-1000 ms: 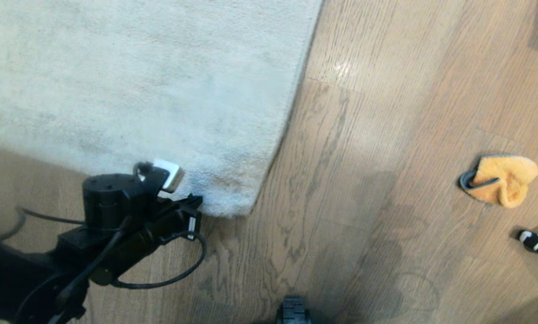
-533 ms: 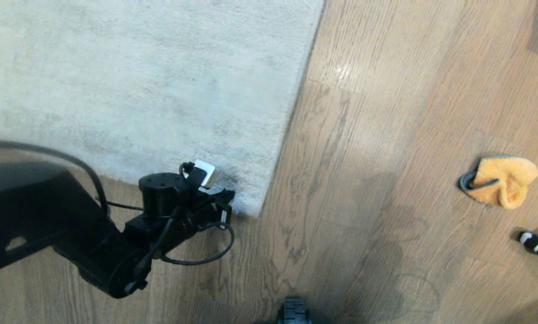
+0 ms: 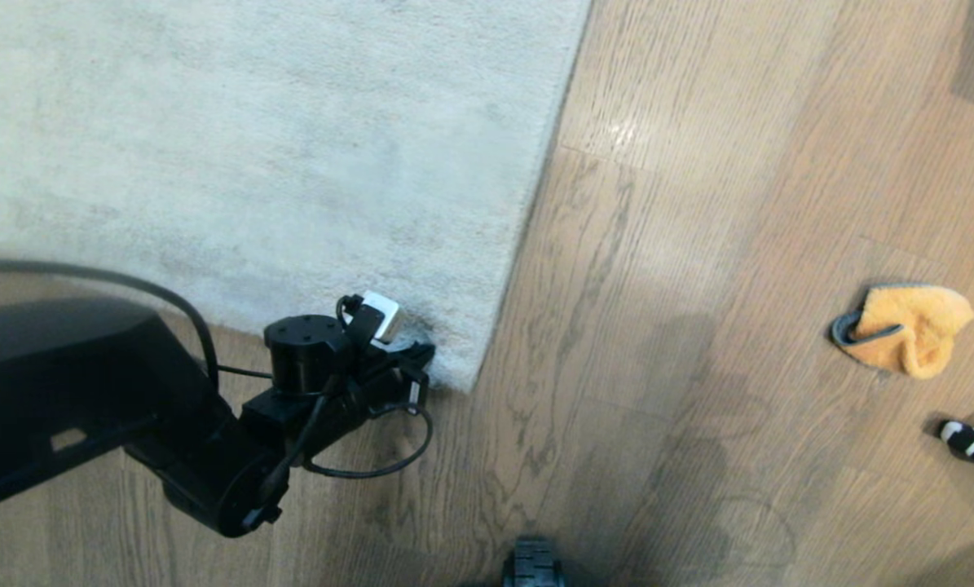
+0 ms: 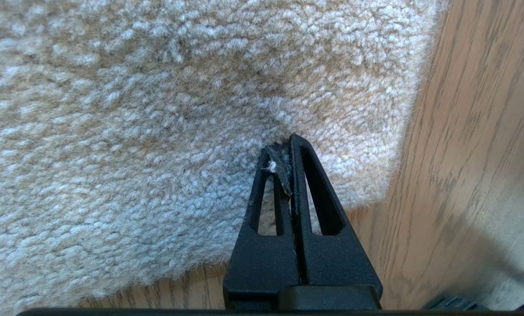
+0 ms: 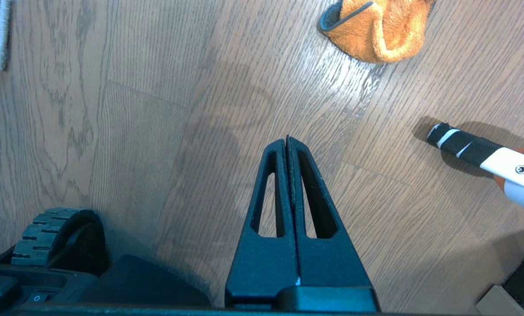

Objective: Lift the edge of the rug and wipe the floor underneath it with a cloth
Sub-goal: Lay down the carpet

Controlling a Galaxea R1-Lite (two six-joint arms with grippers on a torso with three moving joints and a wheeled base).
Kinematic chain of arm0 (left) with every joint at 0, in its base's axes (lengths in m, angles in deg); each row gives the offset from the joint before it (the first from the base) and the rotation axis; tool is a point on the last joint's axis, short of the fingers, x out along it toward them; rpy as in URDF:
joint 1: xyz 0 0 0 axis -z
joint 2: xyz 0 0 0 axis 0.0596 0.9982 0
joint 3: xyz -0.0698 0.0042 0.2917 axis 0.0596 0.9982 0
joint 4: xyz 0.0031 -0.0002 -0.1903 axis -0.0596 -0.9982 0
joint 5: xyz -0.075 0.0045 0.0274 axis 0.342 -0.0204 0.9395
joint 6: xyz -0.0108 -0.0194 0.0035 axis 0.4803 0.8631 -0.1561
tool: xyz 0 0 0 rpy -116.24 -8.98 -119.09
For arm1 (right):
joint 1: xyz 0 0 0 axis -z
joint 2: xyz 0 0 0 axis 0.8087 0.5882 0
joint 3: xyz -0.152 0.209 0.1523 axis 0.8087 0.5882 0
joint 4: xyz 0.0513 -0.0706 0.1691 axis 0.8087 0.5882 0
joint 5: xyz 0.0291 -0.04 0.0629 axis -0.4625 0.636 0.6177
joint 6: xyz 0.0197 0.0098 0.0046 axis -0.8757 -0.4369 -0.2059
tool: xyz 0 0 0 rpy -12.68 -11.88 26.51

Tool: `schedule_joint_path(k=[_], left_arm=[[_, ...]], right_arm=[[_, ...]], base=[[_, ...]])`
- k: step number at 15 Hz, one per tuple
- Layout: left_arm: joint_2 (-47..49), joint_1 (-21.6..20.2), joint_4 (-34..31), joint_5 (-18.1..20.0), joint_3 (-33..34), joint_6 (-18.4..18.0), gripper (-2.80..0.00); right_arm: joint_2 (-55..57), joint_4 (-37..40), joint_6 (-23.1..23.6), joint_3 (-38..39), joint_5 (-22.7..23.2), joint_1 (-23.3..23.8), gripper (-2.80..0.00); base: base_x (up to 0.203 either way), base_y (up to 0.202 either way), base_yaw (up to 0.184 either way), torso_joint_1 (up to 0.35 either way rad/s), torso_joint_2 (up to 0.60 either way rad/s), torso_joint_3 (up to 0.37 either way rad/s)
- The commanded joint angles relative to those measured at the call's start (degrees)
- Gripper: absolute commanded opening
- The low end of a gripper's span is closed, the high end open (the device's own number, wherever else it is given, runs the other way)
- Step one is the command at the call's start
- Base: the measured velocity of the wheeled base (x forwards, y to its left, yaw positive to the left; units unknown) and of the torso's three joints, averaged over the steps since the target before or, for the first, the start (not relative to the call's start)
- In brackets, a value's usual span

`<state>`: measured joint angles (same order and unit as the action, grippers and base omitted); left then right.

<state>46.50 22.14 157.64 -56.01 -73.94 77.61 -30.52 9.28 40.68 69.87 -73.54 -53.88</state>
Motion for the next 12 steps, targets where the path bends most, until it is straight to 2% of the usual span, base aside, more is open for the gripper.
schedule_joint_path(k=[1, 5, 10, 12], left_arm=[[-1.24, -0.33, 0.28, -0.48, 1.11, 0.10, -2.80], [-6.98, -0.94, -1.37, -5.36, 0.88, 0.26, -2.80], [-14.26, -4.70, -6.36, -5.57, -1.08, -0.31, -2.80], [-15.59, -6.97, -8.51, -5.36, -4.58, -2.23, -2.80]], right_arm=[[0.07, -0.03, 0.05, 0.00, 0.04, -0.01, -2.80], [0.09, -0.03, 0.05, 0.00, 0.04, -0.01, -2.80], [0.09, -0.03, 0.05, 0.00, 0.04, -0.01, -2.80], [0.09, -0.03, 0.05, 0.00, 0.04, -0.01, -2.80]], base=[[0.000, 0.000, 0.000, 0.000, 0.00, 0.000], [0.000, 0.000, 0.000, 0.000, 0.00, 0.000], [0.000, 0.000, 0.000, 0.000, 0.00, 0.000], [0.000, 0.000, 0.000, 0.000, 0.00, 0.000]])
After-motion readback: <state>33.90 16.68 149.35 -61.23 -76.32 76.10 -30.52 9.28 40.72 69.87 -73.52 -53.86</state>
